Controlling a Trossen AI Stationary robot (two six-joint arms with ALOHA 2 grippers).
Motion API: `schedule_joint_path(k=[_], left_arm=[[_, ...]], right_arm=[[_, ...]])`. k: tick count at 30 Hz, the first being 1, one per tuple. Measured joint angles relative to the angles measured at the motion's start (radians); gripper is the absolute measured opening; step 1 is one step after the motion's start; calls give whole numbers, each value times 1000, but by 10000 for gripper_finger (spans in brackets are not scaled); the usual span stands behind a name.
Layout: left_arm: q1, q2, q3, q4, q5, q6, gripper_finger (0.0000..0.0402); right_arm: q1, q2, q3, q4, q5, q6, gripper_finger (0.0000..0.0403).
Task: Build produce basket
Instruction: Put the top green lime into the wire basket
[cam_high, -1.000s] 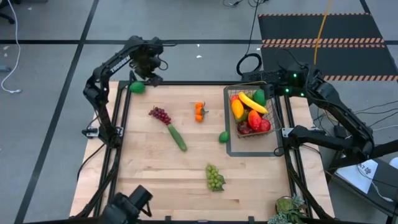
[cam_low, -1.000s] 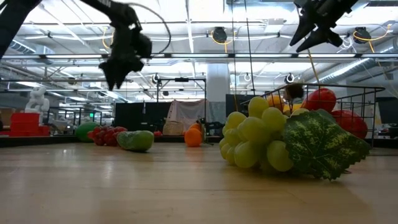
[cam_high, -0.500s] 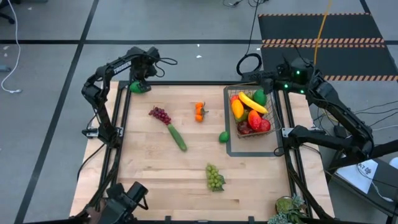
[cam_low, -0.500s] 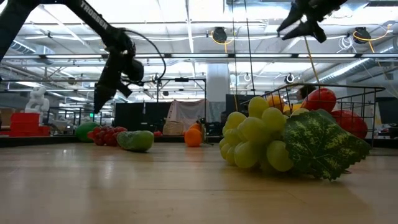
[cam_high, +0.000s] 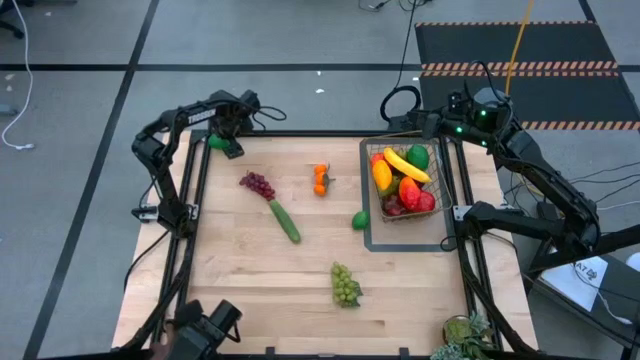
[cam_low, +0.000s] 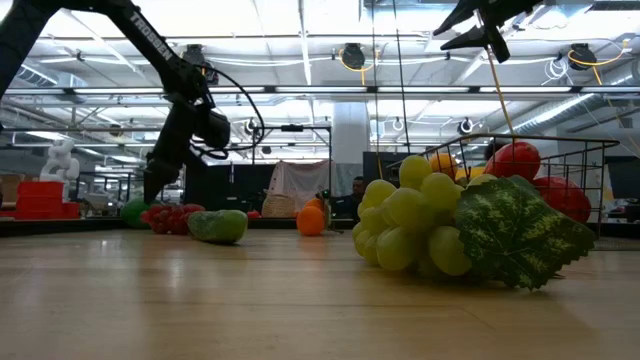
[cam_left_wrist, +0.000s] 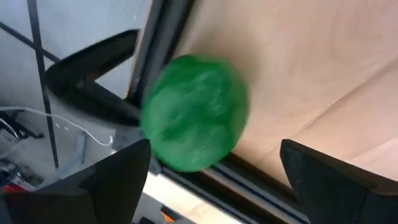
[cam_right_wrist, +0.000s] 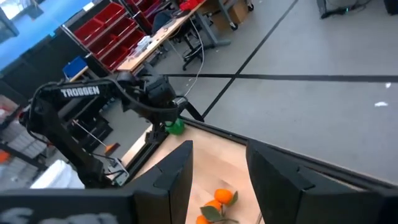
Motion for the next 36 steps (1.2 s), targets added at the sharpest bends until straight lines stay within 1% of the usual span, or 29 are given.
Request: schedule_joint_path(k=[4,10,15,21,29,32,36], left_arm=[[-8,-1,-36,59,-7,34,348],[-10,-2,-65,126,-10,49,358],[-8,-2,-66,122,-22,43,361],[0,-1,-66,121,15,29,361],[23,3,-66,139,32,-67,360],[39,32,-66,101,44,-149,360],[60,84,-66,50,36,-243,360]], right_arm=[[17,0,0,0,0,43,144],[72,2,0,0,-1,77,144],[127,4,0,0,-1,124,144],[197,8,0,0,0,147,144],[273,14,0,-1,16,172,144],[302,13,0,-1,58,171,144],[326,13,0,-1,88,168,144]])
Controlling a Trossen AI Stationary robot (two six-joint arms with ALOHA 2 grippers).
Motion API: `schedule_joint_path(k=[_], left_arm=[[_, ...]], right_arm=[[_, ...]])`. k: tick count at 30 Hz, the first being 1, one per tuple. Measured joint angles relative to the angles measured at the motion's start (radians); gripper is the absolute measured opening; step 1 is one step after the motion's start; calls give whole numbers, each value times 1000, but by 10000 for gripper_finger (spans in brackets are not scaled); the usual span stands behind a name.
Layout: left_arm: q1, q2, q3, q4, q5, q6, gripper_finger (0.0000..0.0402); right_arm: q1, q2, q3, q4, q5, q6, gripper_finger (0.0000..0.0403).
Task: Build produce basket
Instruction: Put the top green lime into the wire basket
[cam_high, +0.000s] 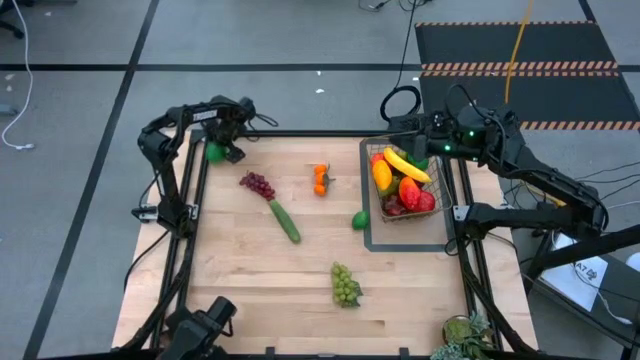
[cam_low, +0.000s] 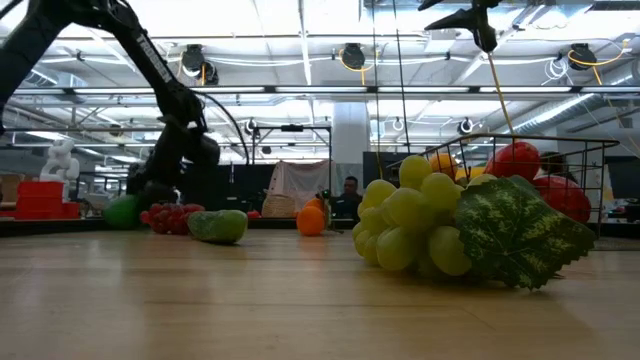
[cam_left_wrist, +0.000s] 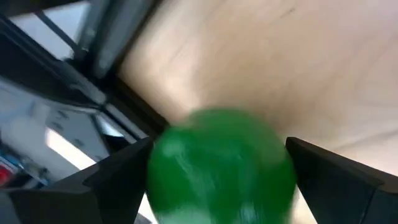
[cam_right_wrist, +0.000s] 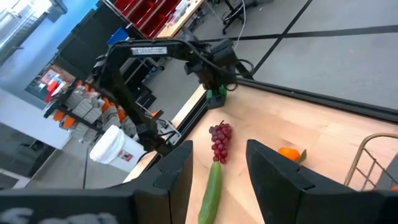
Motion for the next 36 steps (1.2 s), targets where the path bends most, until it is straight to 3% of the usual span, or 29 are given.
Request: schedule_joint_path(k=[5,14,22,30,36], left_arm=[[3,20,0,-17,-4,-82,357],[-22,17,0,-17,-17,-52,302],[-72,13,84,-149,-12,-83,328],[-165,-114,258,-189,183,-180,291],[-225,-236,396,-91,363,-372,317]], right_arm=[[15,3,0,0,0,3,144],[17,3,0,0,0,3,144],[15,15,0,-1,38,-26,144],[5,62,1,0,52,-74,144],[4,105,1,1,56,-119,144]])
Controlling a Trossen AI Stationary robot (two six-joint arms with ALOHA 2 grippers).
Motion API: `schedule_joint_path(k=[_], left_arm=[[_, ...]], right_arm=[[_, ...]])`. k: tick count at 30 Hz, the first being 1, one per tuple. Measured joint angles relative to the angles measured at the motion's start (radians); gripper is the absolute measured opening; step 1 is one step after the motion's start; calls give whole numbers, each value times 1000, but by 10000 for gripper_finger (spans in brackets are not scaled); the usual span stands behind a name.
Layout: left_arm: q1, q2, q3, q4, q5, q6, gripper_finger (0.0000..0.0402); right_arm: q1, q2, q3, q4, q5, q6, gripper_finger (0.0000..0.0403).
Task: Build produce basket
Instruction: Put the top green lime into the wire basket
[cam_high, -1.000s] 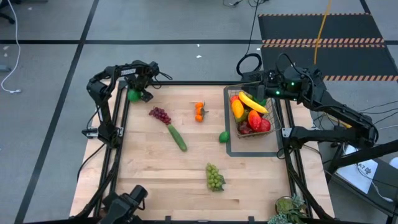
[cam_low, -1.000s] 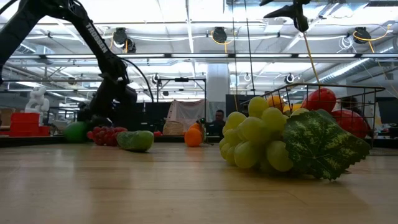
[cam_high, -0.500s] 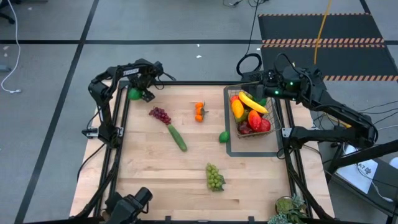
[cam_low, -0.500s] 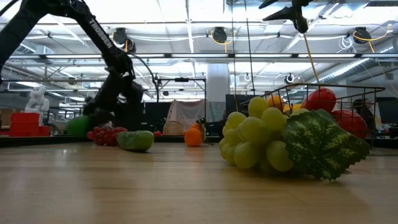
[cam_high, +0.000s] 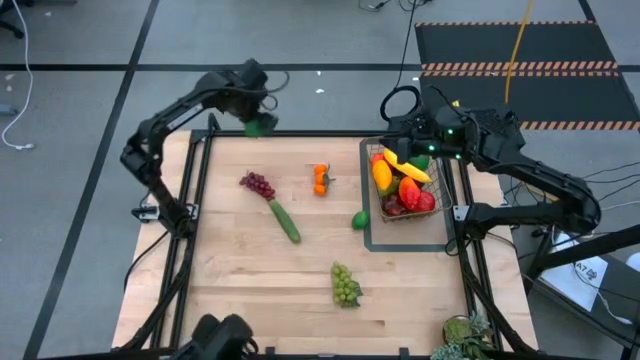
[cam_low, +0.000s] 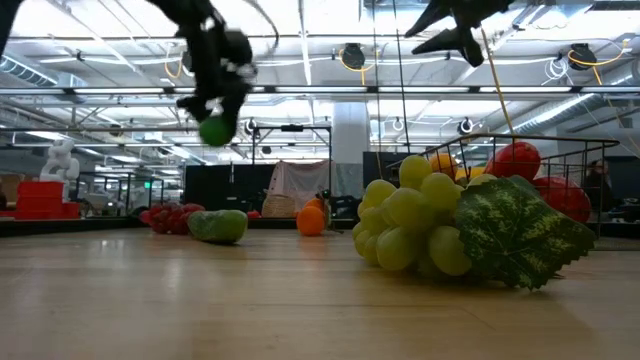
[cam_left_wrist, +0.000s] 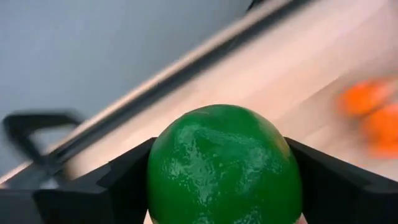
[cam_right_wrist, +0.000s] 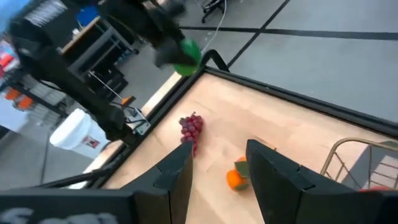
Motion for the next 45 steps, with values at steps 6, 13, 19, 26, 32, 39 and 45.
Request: schedule_joint_path(k=[6,13,19,26,32,39,45], left_arm=[[-57,-115,77,292,123,-333,327],[-127,-167,78,799,136,-648,299],[-202,-158,77,1182,128,-779,318],[-320,-153,76,1334,5,-778,310],[-431,-140,76,1335,-147,-690,308],[-526,-73,76,1415,-236,-628,322],[-578,10,76,1569,-252,-629,305]], right_arm=[[0,45,-1,150,67,-143,144],[0,85,-1,532,74,-500,152],[-12,109,-1,750,116,-673,201],[-10,131,-1,947,153,-907,289],[-1,149,-1,993,145,-944,332],[50,155,-1,972,90,-952,336],[86,155,-1,946,89,-1006,336]])
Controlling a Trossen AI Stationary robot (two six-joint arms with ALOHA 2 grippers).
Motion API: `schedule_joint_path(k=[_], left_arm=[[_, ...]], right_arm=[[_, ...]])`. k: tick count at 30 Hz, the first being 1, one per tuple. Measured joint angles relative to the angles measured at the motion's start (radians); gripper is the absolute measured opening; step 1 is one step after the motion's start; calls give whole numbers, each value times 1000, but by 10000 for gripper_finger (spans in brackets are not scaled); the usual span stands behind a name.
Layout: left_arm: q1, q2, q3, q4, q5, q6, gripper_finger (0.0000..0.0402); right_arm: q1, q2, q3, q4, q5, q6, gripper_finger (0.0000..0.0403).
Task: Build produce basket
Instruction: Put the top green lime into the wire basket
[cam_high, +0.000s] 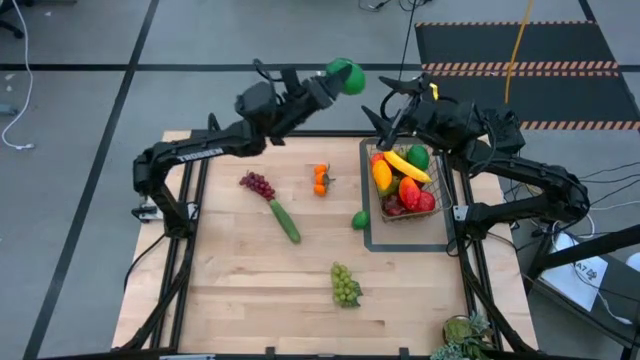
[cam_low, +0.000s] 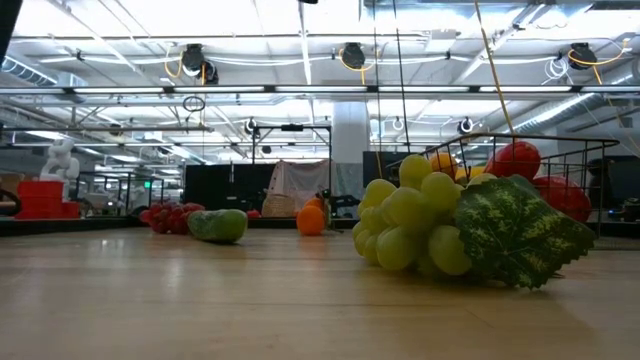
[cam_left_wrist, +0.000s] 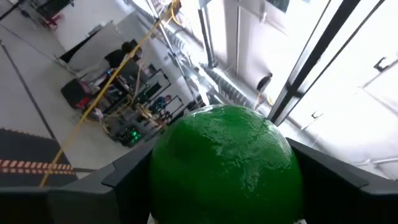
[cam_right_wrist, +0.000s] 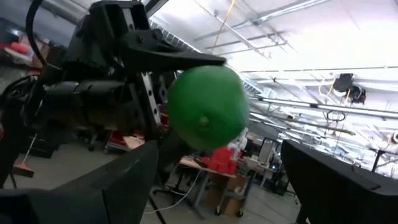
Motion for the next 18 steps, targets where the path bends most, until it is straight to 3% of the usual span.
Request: schedule_joint_path(k=[9,18], left_arm=[[-34,31,0,9,-8,5,319],[-34,30,0,-49,-8,9,307]], right_arm=[[22,2,0,-37,11,-83,336],[22,26,0,-34,59,-79,352]])
